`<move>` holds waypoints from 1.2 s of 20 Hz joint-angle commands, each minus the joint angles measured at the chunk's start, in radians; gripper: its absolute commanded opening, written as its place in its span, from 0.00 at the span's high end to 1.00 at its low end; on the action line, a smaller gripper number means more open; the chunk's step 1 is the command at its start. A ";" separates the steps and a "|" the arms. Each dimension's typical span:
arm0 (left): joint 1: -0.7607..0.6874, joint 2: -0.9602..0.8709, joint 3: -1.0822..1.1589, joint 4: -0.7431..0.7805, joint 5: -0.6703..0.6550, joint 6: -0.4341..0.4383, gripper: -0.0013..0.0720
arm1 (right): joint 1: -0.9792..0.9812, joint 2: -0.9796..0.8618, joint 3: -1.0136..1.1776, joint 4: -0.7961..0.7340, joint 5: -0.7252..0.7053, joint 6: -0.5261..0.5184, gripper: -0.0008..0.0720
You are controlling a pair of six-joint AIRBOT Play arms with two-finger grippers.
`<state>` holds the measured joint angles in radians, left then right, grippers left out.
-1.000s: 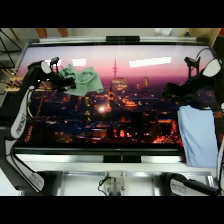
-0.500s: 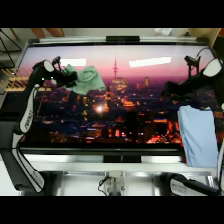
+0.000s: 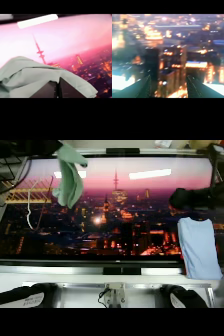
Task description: Fold the shirts.
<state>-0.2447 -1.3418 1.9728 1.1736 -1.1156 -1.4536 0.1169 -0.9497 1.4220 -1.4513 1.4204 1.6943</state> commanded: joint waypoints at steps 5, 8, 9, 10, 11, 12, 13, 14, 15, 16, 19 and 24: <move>-0.320 0.070 -0.289 -0.010 0.045 -0.080 0.94 | 0.154 0.119 -0.060 -0.288 0.143 0.164 0.22; -0.486 -0.050 -0.472 -0.124 0.186 -0.081 0.94 | 0.154 0.119 -0.154 -0.388 0.088 0.246 0.22; -0.522 -0.100 -0.490 -0.124 0.188 -0.081 0.92 | 0.154 0.117 -0.193 -0.380 0.071 0.275 0.22; -0.539 -0.150 -0.486 -0.128 0.166 -0.081 0.69 | 0.154 0.111 -0.227 -0.361 0.063 0.286 0.22; -0.535 -0.182 -0.468 -0.122 0.132 -0.077 0.39 | 0.154 0.093 -0.270 -0.332 0.060 0.285 0.21; -0.505 -0.200 -0.435 -0.069 0.086 -0.077 0.03 | 0.154 0.071 -0.306 -0.309 0.057 0.280 0.21; -0.451 -0.203 -0.392 0.026 0.029 -0.078 0.00 | 0.154 0.042 -0.341 -0.278 0.042 0.269 0.17; -0.381 -0.202 -0.349 0.132 -0.034 -0.082 0.00 | 0.154 0.012 -0.369 -0.248 0.008 0.261 0.07; -0.297 -0.202 -0.311 0.245 -0.104 -0.099 0.00 | 0.154 -0.021 -0.391 -0.213 -0.036 0.256 0.07; -0.193 -0.202 -0.295 0.336 -0.177 -0.124 0.00 | 0.154 -0.063 -0.406 -0.178 -0.085 0.252 0.07; 0.149 -0.203 -0.374 0.310 -0.327 -0.134 0.09 | 0.154 -0.211 -0.409 -0.075 -0.194 0.209 0.07; 0.476 -0.206 -0.643 -0.004 -0.261 -0.107 0.11 | 0.154 -0.412 -0.409 0.071 -0.213 0.093 0.07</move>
<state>0.0616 -1.5448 1.4532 1.3270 -1.3895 -1.5909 0.2699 -1.2575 1.0180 -1.4837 1.2381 1.8565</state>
